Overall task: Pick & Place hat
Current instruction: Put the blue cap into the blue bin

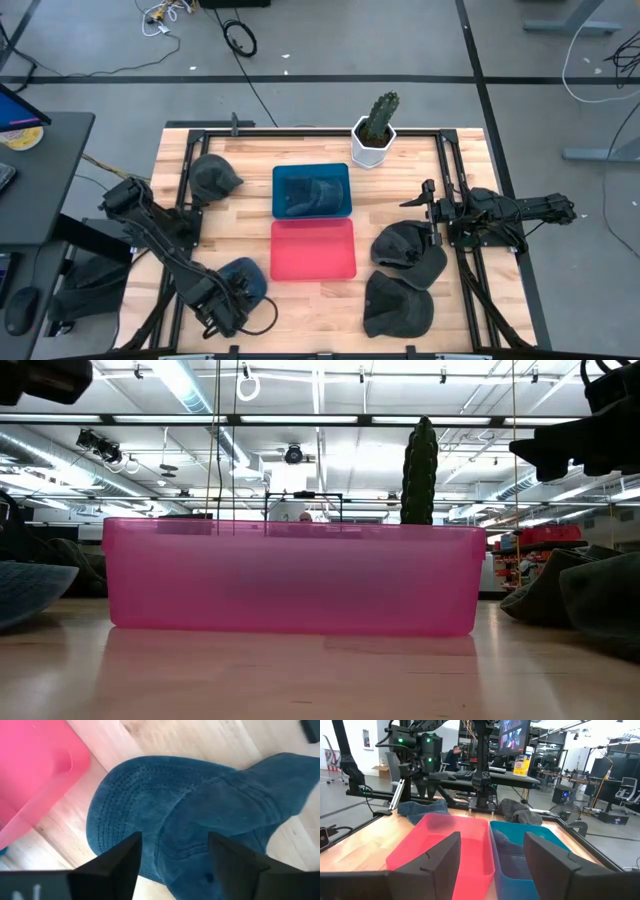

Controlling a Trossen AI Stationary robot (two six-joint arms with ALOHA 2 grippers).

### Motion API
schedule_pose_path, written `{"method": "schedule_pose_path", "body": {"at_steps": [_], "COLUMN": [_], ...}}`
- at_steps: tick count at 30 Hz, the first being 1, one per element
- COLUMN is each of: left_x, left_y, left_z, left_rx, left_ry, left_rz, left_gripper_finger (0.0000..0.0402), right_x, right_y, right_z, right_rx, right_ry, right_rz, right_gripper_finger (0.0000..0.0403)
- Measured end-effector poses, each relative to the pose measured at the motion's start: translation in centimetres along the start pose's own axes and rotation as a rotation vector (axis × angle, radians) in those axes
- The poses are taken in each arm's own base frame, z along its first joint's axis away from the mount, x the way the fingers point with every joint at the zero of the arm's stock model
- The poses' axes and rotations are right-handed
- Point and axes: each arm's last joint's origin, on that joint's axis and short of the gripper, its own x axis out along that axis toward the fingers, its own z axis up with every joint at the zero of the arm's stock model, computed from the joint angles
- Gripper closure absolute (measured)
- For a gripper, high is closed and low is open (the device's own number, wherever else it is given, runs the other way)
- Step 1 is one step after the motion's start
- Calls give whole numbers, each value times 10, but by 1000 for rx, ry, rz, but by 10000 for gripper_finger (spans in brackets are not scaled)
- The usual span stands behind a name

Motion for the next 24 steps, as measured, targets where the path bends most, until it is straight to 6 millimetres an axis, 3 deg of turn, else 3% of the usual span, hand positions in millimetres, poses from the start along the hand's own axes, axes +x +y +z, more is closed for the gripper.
{"method": "schedule_pose_path", "body": {"at_steps": [6, 14, 18, 22, 24], "left_x": [21, 44, 47, 45, 44], "left_y": [-4, -7, -7, -8, -8], "left_z": [5, 10, 10, 9, 7], "left_rx": [38, 95, 98, 94, 86], "left_ry": [71, 153, 163, 171, 192], "left_rz": [8, 6, 3, -41, -68], "left_gripper_finger": [165, 207, 265, 369, 387], "right_x": [0, 0, 0, 0, 0], "right_y": [0, 0, 0, 0, 0], "right_z": [0, 0, 0, 0, 0], "right_rx": [0, 0, 0, 0, 0], "right_ry": [0, 0, 0, 0, 0], "right_rz": [0, 0, 0, 0, 0], "right_gripper_finger": [183, 183, 183, 183, 183]}}
